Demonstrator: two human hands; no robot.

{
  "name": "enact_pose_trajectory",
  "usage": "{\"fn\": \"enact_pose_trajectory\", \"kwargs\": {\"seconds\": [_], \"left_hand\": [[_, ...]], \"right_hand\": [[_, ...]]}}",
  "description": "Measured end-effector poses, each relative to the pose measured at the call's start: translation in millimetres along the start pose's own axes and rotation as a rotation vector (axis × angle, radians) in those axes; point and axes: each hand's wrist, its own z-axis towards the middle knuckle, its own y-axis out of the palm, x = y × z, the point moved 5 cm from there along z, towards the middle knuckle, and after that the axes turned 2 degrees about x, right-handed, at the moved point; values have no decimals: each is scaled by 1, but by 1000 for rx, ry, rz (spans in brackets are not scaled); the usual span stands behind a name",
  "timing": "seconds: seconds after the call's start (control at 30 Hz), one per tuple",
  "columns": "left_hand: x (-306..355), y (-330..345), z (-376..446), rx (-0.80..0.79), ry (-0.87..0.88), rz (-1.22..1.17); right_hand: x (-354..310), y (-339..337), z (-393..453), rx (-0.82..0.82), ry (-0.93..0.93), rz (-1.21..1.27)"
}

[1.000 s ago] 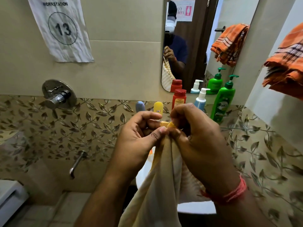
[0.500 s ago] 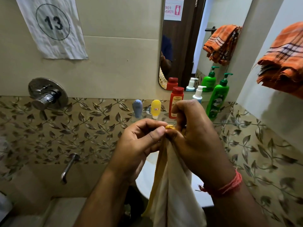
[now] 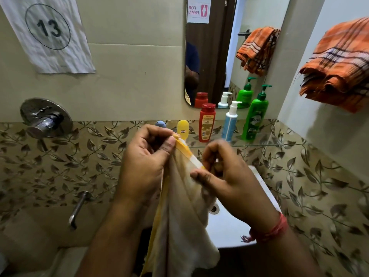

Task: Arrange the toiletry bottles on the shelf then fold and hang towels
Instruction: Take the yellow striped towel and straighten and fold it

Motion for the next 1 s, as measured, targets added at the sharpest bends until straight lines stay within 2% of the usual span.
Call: {"fn": "enact_pose_trajectory", "kwargs": {"seconds": [0.17,0.27,0.33,0.47,0.7,0.83,0.93,1.0], "left_hand": [[8,-16,17,163,180,84],[8,-9,21,129,177,88],[7,-1,21,82,155,66],[4,13,17,-10,89,-1],[0,21,11,25,92,-33],[3,20,13,147,150,-22],[16,16,17,301,236,-25],[26,8,19,424,287,-31]], "right_hand": [[14,17,-21,-121,-9,-35],[9,20,-22,-149,-45,-24],[5,22,-23,-213,-105,-110],[-5,31,-32,-474,-249,-271],[4,17,-38,-472,-156,-132],[28,16,-41,-600,-30,-156],[50,17,-53,-756,15,-240],[67,10,-60,-791,30,-302]]}}
